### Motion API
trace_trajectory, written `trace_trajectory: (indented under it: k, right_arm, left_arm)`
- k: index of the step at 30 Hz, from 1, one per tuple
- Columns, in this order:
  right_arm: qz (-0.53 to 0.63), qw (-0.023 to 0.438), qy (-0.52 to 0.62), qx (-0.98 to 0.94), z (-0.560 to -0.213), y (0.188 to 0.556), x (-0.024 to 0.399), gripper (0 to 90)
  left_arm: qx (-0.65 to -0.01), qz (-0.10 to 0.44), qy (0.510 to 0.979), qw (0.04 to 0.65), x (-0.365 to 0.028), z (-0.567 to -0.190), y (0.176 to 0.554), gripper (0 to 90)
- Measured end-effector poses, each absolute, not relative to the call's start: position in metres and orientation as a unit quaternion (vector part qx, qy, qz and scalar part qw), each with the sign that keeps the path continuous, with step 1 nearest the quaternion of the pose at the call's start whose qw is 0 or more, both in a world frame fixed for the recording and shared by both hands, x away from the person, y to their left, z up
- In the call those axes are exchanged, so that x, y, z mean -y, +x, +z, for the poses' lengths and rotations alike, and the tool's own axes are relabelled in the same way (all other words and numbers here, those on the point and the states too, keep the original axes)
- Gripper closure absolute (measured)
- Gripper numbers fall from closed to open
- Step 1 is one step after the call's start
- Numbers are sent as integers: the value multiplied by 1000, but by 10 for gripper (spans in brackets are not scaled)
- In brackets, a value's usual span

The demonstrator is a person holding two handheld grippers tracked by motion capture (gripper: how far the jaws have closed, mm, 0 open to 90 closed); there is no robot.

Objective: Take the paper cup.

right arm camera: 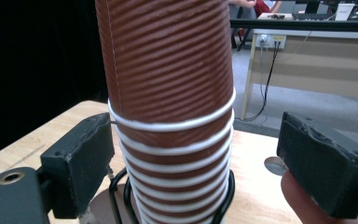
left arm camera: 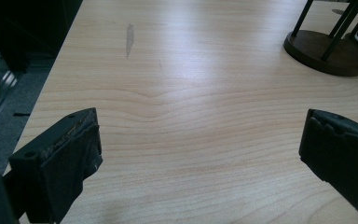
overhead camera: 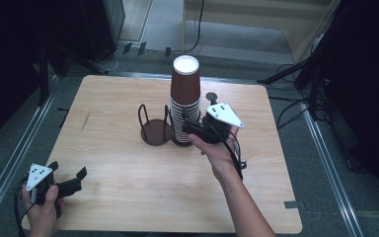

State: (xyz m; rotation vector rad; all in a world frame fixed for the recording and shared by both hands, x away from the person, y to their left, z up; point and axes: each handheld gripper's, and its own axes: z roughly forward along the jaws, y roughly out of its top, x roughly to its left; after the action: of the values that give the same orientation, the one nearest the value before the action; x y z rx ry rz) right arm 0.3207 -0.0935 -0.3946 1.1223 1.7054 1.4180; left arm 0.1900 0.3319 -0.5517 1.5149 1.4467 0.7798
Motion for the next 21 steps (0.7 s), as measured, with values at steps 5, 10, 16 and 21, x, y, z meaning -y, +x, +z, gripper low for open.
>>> trace_trajectory:
  k: [5,10,16,21]
  right_arm:
    - [545,323,427,-645,-392,330,87,98]
    - [549,323,421,-646,-388,334,79,98]
    - [562,322,412,-641,-384,339,71,93]
    - [557,326,412,-644,-382,346,64,80]
  left_arm:
    - [-581,312,610,439,-332,-552,190,0]
    - [-581,312,611,439,-333,-552,190,0]
    - [-582,310,609,441,-333,-552,190,0]
    - [-582,308,609,443,-333,-552,190,0]
